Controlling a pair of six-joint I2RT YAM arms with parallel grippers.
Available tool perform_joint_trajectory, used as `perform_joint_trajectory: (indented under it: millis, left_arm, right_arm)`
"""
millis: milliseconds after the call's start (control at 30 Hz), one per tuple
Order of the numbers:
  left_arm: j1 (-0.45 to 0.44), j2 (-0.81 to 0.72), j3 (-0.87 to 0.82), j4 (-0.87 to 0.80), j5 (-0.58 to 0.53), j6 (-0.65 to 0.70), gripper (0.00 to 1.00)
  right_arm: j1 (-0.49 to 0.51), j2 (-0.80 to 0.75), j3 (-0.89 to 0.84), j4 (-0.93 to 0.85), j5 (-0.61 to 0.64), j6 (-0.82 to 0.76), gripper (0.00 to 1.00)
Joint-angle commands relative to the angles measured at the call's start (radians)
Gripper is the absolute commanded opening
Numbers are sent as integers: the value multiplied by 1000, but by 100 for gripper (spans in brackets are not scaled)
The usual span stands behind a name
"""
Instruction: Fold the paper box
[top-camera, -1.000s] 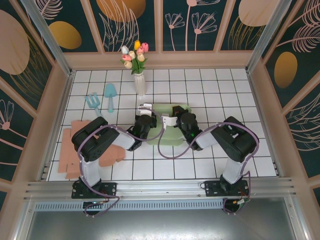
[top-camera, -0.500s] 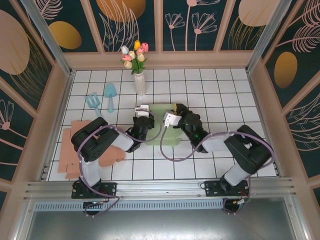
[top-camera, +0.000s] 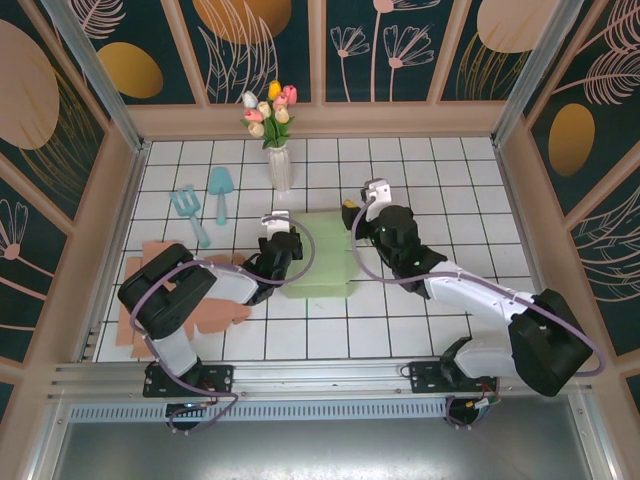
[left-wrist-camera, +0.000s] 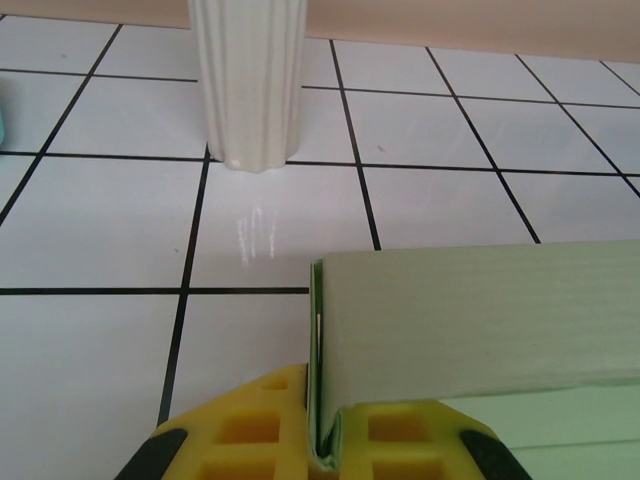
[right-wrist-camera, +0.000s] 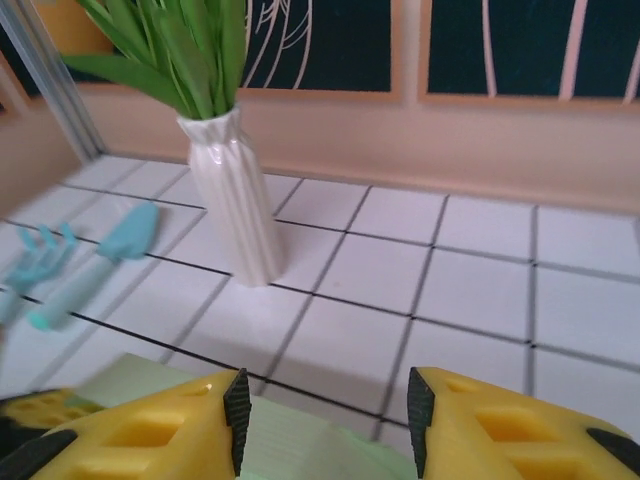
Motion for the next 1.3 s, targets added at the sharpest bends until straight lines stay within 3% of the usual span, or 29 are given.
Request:
perform_joint_trajectory:
  millis: [0,167,800,1267]
  left_arm:
    - [8,-23,-17,-87,27,-63,0]
    - [8,-23,-25,-74,56,-74,0]
    - [8,-23,-37,-40,88,-91,0]
    - [8,-8,-45,3,136,-102,0]
  right_arm:
    - [-4,18,-12,-48,-113,295,48]
    - [-18,65,-10,16,-186,335,53]
    - [-51,232,21,102,-262,407,58]
    - [-67,280,-101,500,-455,532,54]
